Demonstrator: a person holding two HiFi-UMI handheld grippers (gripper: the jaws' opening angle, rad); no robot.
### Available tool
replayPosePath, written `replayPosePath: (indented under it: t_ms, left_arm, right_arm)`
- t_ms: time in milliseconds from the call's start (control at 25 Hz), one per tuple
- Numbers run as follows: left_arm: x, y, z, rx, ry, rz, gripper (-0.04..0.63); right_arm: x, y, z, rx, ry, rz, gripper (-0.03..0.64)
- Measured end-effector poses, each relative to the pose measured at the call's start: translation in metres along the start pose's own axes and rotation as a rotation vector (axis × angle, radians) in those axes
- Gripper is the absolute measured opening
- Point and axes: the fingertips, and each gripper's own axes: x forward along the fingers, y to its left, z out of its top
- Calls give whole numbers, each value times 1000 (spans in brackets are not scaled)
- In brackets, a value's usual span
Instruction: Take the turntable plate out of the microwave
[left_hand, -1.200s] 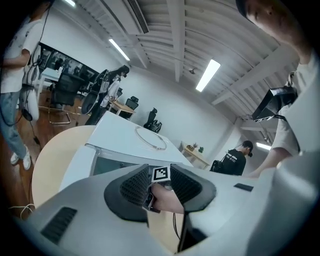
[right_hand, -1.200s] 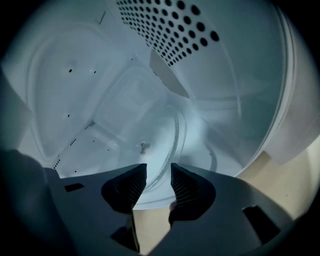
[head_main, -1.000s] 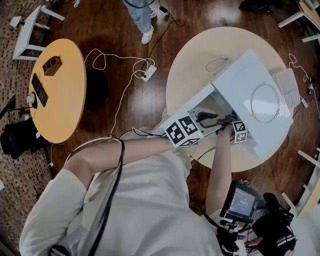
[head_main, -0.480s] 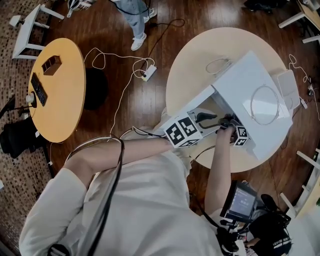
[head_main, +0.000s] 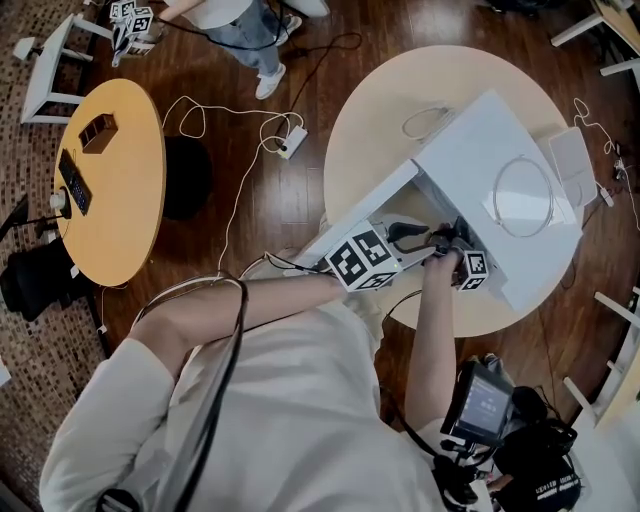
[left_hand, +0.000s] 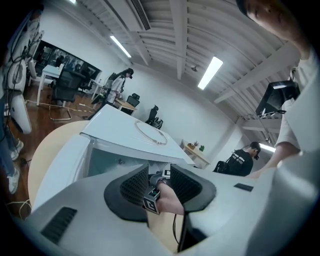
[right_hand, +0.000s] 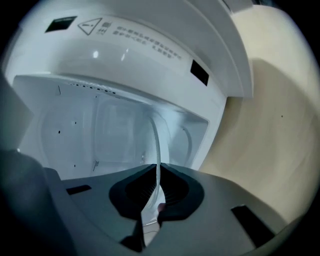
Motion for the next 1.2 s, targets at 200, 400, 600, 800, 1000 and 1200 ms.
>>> replayPosePath:
  t_ms: [200, 400, 600, 800, 1000, 1200]
  left_arm:
    - [17, 5, -17, -62, 59, 12, 127]
    - [48, 16, -43, -132, 141, 66, 127]
    - [76, 48, -70, -225, 173, 158, 129]
    - [103, 73, -94, -260, 199, 213, 129]
    - [119, 101, -117, -428, 201, 282, 171]
    - [132, 117, -128, -512, 161, 284, 179]
  right_arm:
    - [-6, -1, -7, 28, 34, 16, 28]
    - [-13, -7, -10, 29, 69, 31, 28]
    - [-18, -8, -15, 19, 94, 68, 28]
    - [-26, -13, -19, 43, 109, 87, 28]
    - [-30, -18, -22, 32, 124, 92, 28]
    - [-33, -21, -22, 18, 126, 111, 28]
